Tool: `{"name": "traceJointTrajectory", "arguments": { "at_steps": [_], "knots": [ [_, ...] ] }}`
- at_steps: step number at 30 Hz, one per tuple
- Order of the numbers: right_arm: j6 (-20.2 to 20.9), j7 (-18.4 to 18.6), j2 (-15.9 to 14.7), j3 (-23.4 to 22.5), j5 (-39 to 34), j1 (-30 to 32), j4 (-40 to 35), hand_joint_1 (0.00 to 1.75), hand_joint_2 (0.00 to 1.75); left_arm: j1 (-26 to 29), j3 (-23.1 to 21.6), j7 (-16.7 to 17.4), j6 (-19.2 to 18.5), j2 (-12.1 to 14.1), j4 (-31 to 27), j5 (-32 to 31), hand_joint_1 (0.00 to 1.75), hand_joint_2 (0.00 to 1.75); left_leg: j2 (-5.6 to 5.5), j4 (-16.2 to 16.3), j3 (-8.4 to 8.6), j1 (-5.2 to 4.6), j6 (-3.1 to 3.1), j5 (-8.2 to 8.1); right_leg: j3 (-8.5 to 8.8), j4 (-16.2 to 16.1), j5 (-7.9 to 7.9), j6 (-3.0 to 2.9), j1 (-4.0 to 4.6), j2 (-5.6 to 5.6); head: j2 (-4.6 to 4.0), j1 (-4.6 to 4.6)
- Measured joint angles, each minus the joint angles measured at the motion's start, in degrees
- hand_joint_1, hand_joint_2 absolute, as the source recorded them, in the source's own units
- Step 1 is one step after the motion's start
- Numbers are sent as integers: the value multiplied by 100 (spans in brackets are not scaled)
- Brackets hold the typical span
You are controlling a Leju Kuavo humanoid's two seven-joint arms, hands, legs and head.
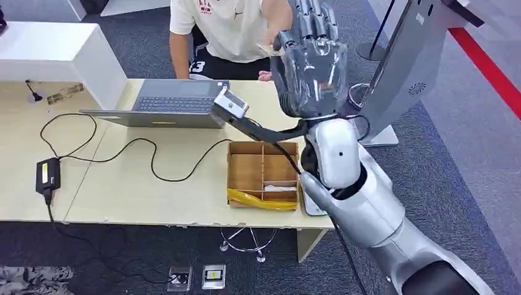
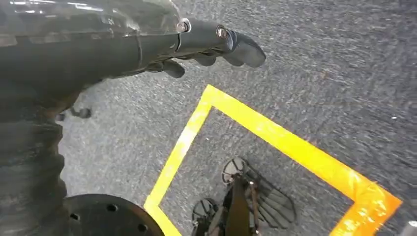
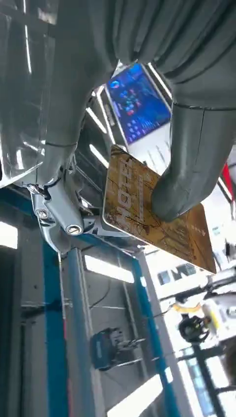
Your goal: Pass the card to the sensor for recognition and then transmit it.
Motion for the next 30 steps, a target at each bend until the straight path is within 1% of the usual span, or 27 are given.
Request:
{"name": "traceJointTrajectory", "arguments": {
  "at_steps": [4,7,12,16,17,18,21,24,26,30],
  "knots": [
    [245,57,258,168,241,-454,864,175,175,2,2,-6,9,20,0,94,0,175,0,0,-3,0,-1,0,-3,0,-1,-1,0,1,-2,-7],
    [402,149,507,323,487,-668,1657,175,175,1,2,166,149,24,0,234,0,175,-2,0,-4,0,-1,0,-3,0,-1,-1,0,-1,-2,-7],
    [476,184,895,546,697,-892,2592,175,175,5,17,370,448,13,0,407,0,175,-1,0,-4,0,-1,-1,-7,0,-2,-2,0,0,-2,-2],
    [496,240,1094,671,758,-938,3080,175,175,7,20,424,566,7,0,463,0,175,0,0,-3,0,-1,0,-7,0,-2,-2,0,1,-2,-2],
    [496,267,1139,704,804,-959,3182,93,175,7,22,424,588,4,0,479,0,175,2,0,-2,0,-1,-1,-7,0,-2,-2,0,3,0,-4],
    [496,308,1171,740,871,-973,3279,0,175,6,22,424,597,0,0,494,0,175,2,1,-1,0,-1,0,-7,0,-2,-2,0,4,0,-2],
    [487,426,1230,813,1010,-978,3446,0,175,7,33,411,597,-4,0,533,0,175,1,1,-1,0,-1,0,-7,-1,-2,-2,0,2,-2,-2],
    [432,547,1278,872,999,-983,3643,0,175,8,59,337,564,-15,0,581,0,175,2,1,0,0,-1,0,-7,-1,-1,-2,0,4,0,-2],
    [311,616,1285,883,896,-982,3732,0,175,11,61,273,514,-20,0,605,0,175,2,2,0,0,-1,0,-7,-1,-1,-2,0,3,-2,0],
    [63,627,1278,885,758,-973,3829,0,175,17,116,225,455,-35,0,653,0,175,4,2,2,0,-1,0,-8,-1,-1,-2,0,7,0,-4]
  ]
}}
